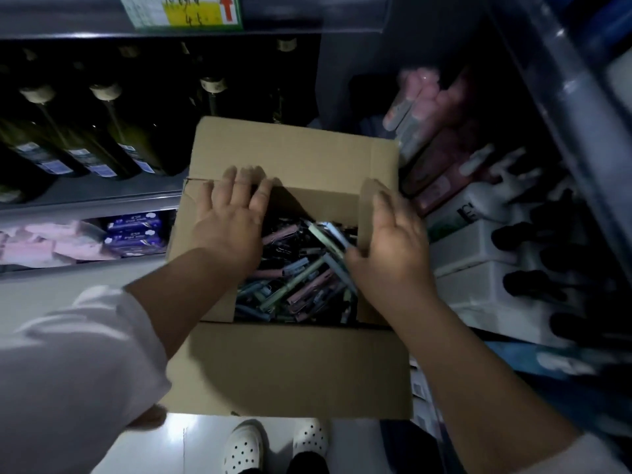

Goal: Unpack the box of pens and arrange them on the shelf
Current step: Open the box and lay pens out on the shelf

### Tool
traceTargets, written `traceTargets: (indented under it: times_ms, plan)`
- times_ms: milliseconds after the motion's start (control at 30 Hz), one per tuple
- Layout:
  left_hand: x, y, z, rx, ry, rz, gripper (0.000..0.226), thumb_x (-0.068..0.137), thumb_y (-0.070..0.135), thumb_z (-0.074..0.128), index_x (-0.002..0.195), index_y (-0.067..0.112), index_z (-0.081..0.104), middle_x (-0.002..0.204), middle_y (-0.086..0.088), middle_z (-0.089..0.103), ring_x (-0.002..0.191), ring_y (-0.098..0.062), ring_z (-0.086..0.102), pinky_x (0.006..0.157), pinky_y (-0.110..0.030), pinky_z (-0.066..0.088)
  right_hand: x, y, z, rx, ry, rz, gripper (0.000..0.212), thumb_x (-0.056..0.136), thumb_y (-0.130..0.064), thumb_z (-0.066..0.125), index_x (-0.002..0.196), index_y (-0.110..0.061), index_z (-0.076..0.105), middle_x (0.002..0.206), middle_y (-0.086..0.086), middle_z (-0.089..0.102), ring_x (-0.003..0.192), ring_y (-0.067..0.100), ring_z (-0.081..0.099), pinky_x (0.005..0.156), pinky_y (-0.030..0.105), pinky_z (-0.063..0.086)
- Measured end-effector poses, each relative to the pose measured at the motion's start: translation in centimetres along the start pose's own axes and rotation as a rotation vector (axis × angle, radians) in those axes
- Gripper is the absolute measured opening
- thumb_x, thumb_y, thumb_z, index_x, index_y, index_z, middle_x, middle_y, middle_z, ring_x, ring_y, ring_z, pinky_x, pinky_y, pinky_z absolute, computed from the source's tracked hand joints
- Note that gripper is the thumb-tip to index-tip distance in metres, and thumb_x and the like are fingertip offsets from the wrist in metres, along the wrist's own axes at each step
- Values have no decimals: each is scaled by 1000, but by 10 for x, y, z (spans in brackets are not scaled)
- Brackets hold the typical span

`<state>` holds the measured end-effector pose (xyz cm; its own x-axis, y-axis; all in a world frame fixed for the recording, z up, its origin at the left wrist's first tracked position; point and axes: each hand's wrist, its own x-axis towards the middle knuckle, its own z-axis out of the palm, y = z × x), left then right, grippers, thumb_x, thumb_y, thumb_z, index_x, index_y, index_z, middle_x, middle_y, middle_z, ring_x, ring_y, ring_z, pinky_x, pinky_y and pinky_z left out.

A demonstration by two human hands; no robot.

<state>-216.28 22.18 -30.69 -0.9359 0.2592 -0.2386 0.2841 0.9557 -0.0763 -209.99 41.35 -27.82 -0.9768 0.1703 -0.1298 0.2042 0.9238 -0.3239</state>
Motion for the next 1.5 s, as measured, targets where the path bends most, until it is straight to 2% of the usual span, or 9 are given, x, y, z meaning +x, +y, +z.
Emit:
traceTargets:
  times_ms: [167, 367, 467, 533, 733, 833, 933, 1333, 1500]
  plan:
    - [-39, 33, 2, -10, -50, 247, 79, 90, 16, 50, 152, 17, 2, 160, -9, 2, 147, -27, -3, 117, -40, -5, -16, 23, -48, -240, 205, -57, 64, 75, -15, 29, 134, -4, 49, 150, 18, 36, 142, 37, 24, 118, 49, 12]
    - [-55, 52, 14, -170, -200, 255, 66, 90, 22, 48, 149, 18, 19, 153, -6, 28, 140, -27, 27, 111, -39, 29, -47, 42, -27, -560, -214, 165, 60, 92, -13, 36, 149, 1, 18, 159, 16, 5, 146, 34, -14, 114, 45, -15]
    - [-57, 48, 17, -189, -245, 148, 68, 92, 29, 50, 150, 16, 16, 155, -7, 23, 143, -28, 20, 113, -39, 25, -49, 46, 3, -259, -315, 310, 63, 99, -35, 35, 149, -4, 13, 157, 17, 16, 145, 35, 11, 118, 45, 12]
    - [-59, 48, 16, -186, -256, 109, 71, 93, 30, 49, 151, 15, 11, 158, -7, 17, 146, -28, 10, 116, -39, 15, -45, 44, 19, 9, -251, 395, 53, 98, -33, 45, 140, -7, 26, 139, 20, 43, 123, 37, 45, 93, 40, 41]
    - [-66, 46, -2, -62, -181, 35, 79, 95, 44, 43, 152, 11, -1, 160, -10, -1, 146, -31, -9, 117, -46, -5, -34, 42, 32, 133, -169, 488, 29, 92, -24, 60, 108, -5, 45, 110, 19, 61, 97, 35, 60, 67, 32, 41]
    - [-71, 26, -12, -32, -68, -33, 75, 96, 38, 39, 152, 13, -4, 160, -10, -9, 145, -32, -15, 116, -47, -7, -38, 38, 31, 59, -143, 473, 49, 90, -26, 61, 128, -1, 42, 128, 21, 54, 115, 35, 53, 86, 37, 46]
    - [-76, -8, -9, -18, 23, -114, 71, 95, 32, 38, 152, 15, -1, 160, -11, -9, 145, -34, -13, 116, -48, -5, -43, 22, 33, -81, -21, 286, 72, 90, -12, 55, 150, -5, 16, 158, 15, 16, 146, 30, 12, 120, 42, 10]
    - [-66, -60, 41, -349, -132, -284, 76, 94, 11, 43, 151, 9, -6, 160, -13, -3, 145, -35, 9, 114, -44, 21, -25, -10, 65, -14, -244, 27, 63, 97, -18, 50, 150, -6, 19, 157, 11, 21, 145, 25, 15, 119, 34, 15]
    - [-58, -64, 53, -399, -160, -347, 89, 90, 7, 48, 150, 23, -15, 142, -23, 35, 115, -42, 52, 92, -48, 43, -19, -4, 63, 40, -257, 97, 67, 95, -24, 55, 150, -7, 21, 157, 10, 22, 145, 25, 16, 116, 34, 19]
